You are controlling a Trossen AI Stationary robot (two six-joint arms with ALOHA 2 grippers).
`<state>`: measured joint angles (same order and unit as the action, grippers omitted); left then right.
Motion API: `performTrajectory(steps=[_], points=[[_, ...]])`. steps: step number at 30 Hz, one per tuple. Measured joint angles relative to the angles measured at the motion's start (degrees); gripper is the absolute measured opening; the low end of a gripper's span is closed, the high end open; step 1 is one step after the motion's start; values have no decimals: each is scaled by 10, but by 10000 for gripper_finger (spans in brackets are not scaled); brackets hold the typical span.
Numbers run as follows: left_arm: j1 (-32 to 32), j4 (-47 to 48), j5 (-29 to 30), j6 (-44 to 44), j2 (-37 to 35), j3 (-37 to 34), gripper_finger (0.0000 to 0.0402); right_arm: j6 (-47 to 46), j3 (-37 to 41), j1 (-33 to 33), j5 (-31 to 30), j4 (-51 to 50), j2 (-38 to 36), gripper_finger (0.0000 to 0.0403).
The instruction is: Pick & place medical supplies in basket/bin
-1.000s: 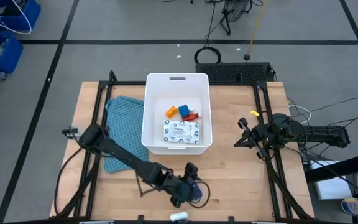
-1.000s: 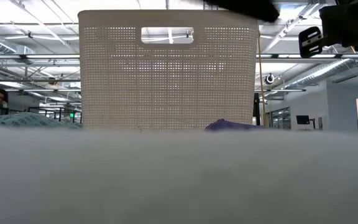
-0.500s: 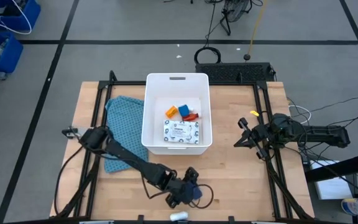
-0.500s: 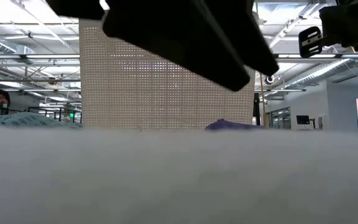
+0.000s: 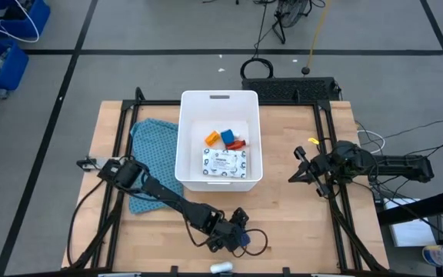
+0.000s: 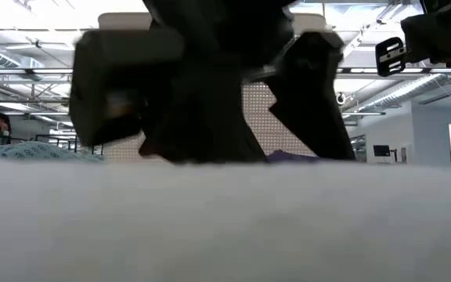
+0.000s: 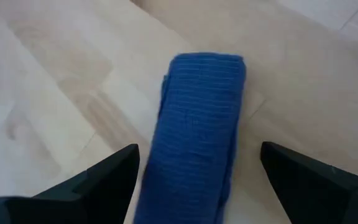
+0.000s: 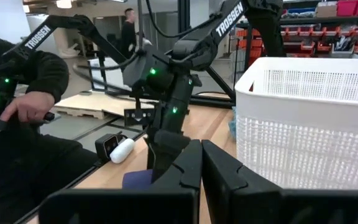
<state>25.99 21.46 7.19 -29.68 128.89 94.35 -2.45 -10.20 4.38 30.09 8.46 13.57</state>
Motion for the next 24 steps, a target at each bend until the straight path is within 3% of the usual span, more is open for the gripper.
performTrajectory(steps=[7,19,24], points=[[-11,-5,-22,21,1,-1,301,4,0,0,0,2,3,0],[-10,-6,-38,69,-8,-2,113,2,0,0,0,2,3,0],[0,1,-6,61,-50,0,99,1,0,0,0,-1,3,0]])
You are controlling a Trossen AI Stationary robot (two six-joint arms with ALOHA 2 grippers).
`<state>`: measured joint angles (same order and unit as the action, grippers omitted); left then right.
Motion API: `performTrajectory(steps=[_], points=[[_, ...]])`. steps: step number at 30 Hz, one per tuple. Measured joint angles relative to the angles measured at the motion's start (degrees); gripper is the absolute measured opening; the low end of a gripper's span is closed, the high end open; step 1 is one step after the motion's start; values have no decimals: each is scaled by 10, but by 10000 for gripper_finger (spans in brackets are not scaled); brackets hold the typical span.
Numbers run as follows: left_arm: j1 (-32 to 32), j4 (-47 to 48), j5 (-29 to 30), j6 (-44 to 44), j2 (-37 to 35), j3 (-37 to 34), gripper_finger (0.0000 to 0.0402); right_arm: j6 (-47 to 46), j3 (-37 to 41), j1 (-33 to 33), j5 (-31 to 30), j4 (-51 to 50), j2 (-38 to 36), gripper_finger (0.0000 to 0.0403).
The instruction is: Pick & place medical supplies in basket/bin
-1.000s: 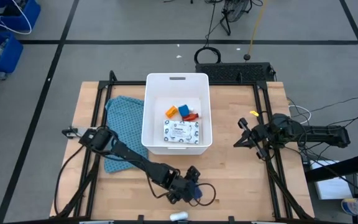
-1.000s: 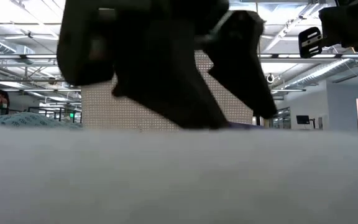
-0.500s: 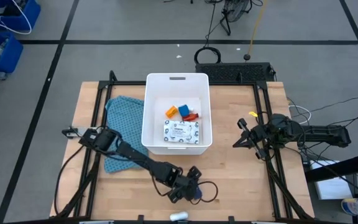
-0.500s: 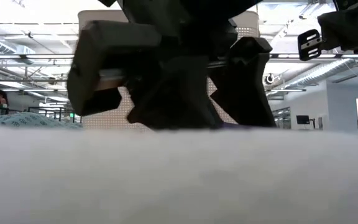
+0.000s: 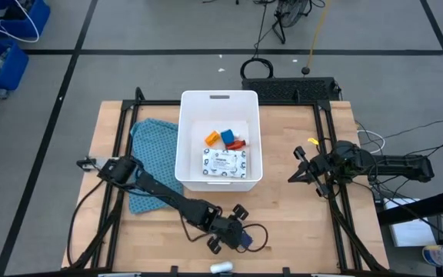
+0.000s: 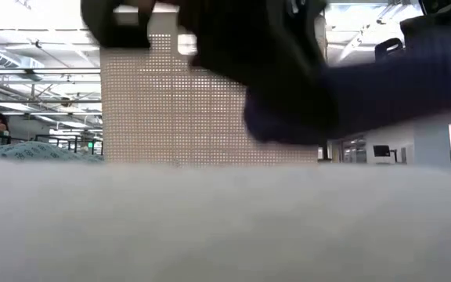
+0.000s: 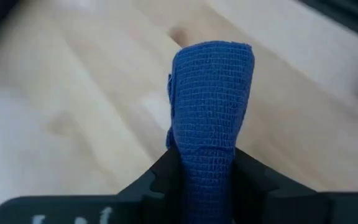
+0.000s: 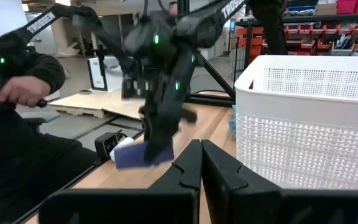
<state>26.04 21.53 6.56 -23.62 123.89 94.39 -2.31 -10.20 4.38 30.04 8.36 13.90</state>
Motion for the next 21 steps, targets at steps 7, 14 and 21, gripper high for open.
performTrajectory(steps=[7,14,21], points=[[14,24,82,-6,-105,0,110,0,0,0,0,0,2,0],[19,34,67,-3,-221,0,96,-1,0,0,0,2,4,0],[22,87,135,16,-353,-11,100,-5,0,0,0,4,4,0]])
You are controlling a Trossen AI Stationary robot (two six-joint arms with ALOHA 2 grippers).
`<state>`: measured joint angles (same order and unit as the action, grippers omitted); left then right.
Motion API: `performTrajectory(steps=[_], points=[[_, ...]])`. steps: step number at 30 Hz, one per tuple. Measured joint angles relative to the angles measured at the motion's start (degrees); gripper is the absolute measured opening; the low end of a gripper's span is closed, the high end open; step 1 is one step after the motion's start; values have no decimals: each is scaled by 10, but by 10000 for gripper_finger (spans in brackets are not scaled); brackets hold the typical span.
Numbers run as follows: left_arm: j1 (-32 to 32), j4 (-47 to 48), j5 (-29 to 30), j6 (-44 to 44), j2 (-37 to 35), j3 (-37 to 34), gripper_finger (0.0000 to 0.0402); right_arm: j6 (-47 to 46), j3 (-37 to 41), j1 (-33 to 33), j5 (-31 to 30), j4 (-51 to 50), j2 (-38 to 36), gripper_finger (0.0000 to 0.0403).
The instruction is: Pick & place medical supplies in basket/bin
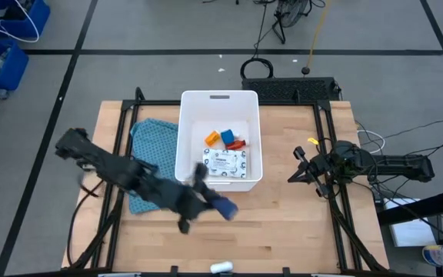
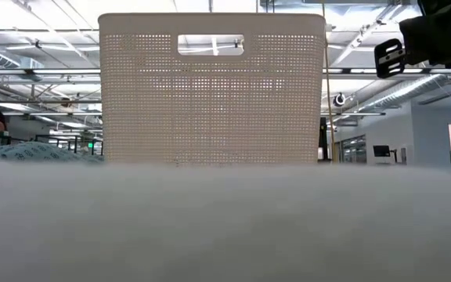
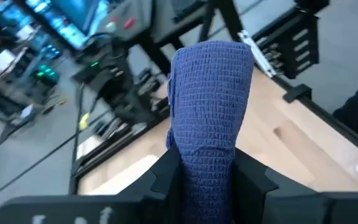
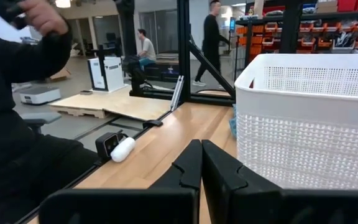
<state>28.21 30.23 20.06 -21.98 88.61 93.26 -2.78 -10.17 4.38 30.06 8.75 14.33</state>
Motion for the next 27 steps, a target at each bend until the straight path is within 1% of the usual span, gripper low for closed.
performTrajectory(steps=[3,5,7,10,14,17,19,22,24,27], points=[[1,1,39,19,-64,-49,100,-9,0,0,0,0,0,0],[1,-16,65,34,-111,-103,101,-9,0,0,0,0,0,0],[-3,-53,87,47,-160,-167,101,-13,0,0,1,-1,0,0],[-16,-132,101,56,-233,-267,101,-14,0,0,1,-1,0,0],[-39,-282,104,40,-314,-402,101,-12,0,0,1,-1,0,0],[-63,-381,99,28,-365,-478,101,-11,0,0,1,0,0,0],[-84,-414,88,23,-392,-514,101,-7,0,0,1,0,0,0],[-121,-434,85,21,-423,-550,102,2,0,0,1,1,0,0],[-150,-439,86,20,-437,-561,102,11,0,0,1,2,0,0],[-200,-445,91,41,-442,-562,101,20,0,0,0,14,0,0]])
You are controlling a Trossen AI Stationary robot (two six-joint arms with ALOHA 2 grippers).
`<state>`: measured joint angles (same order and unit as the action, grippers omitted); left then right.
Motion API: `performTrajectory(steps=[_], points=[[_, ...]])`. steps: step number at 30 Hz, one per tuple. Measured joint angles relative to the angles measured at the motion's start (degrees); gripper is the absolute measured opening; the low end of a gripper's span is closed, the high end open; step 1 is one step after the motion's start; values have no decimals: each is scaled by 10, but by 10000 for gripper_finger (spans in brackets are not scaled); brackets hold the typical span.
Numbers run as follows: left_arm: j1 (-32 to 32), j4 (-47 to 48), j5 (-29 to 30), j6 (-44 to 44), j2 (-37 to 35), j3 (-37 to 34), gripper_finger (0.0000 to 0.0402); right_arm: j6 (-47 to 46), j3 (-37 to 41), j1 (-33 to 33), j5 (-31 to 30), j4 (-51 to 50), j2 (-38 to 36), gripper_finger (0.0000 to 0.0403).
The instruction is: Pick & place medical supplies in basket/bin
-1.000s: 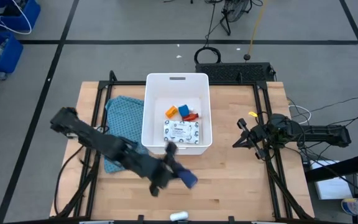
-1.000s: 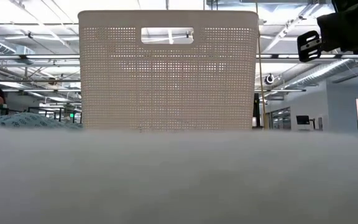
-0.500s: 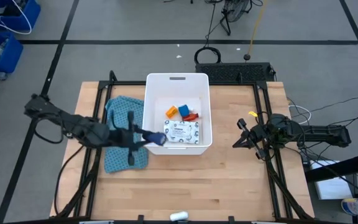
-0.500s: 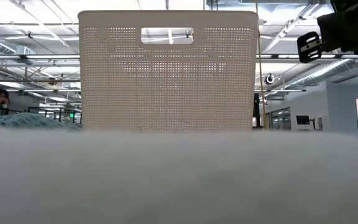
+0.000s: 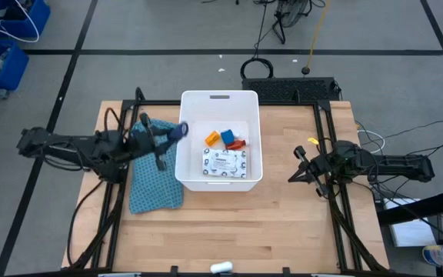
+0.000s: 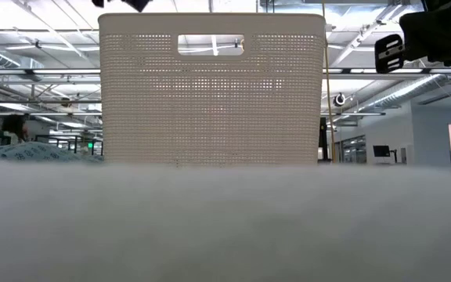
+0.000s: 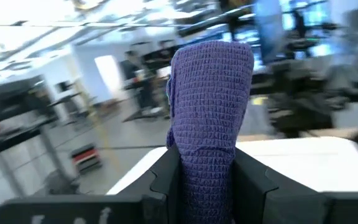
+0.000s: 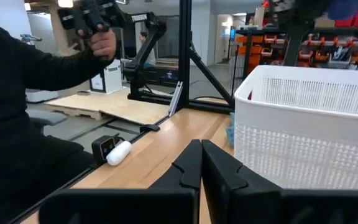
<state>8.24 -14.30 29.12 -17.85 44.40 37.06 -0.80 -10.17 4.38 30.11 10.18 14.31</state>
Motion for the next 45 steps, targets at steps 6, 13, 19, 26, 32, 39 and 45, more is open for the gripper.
performTrajectory(steps=[6,13,19,26,32,39,45], points=[[-101,-21,-21,34,22,15,101,44,0,0,0,3,0,0],[-208,-12,-179,69,123,112,101,82,0,0,-2,7,0,0],[-273,70,-297,110,259,241,101,88,0,0,-2,8,0,0],[-289,184,-412,119,425,400,101,92,0,0,-1,8,0,0],[-286,236,-430,105,542,455,101,93,0,0,-1,8,0,0],[-272,243,-442,121,623,455,101,91,0,0,0,8,0,0],[-271,263,-441,127,657,456,101,91,0,0,0,8,0,0]])
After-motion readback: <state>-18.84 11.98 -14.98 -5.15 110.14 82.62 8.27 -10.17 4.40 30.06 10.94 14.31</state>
